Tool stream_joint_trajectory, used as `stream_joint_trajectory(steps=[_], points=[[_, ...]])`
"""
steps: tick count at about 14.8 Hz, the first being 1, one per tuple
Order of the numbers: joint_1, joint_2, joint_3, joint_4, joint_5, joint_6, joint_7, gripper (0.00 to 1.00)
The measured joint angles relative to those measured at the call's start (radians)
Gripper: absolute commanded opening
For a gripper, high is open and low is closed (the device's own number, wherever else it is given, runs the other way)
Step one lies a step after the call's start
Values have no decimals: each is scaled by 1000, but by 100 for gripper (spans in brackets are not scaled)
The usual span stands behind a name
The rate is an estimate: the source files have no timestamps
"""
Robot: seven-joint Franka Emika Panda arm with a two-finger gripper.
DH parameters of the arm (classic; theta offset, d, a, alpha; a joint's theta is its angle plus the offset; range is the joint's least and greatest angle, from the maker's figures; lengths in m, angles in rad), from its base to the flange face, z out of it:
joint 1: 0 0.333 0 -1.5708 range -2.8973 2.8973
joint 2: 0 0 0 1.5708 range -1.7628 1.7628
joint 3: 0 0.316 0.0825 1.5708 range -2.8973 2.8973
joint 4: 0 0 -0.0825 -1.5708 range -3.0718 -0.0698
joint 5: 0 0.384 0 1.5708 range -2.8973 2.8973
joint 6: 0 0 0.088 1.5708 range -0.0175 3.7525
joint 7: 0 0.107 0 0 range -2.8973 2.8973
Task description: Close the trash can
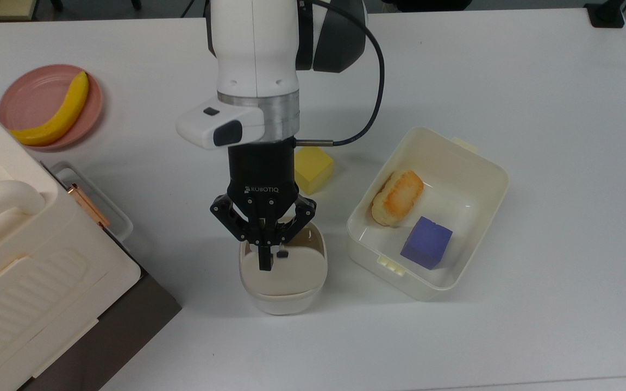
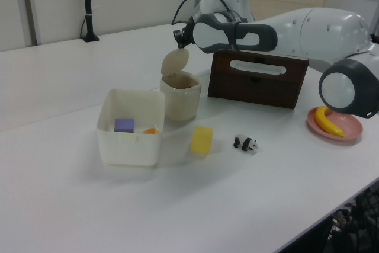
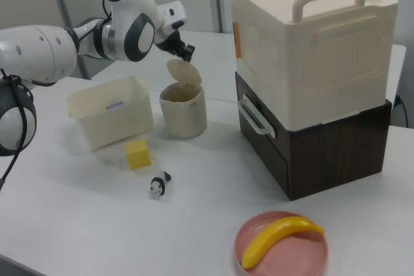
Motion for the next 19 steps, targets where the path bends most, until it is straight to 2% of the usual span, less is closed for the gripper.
stream_joint_trajectory(steps=[5,7,12,19], points=[[0,-1,0,6,0,-220,-13,0],[0,-2,0,6,0,-264,-21,0],[0,11,14,-32,-2,-285,-28,0],[0,6,17,-29,-4,-284,-29,0]])
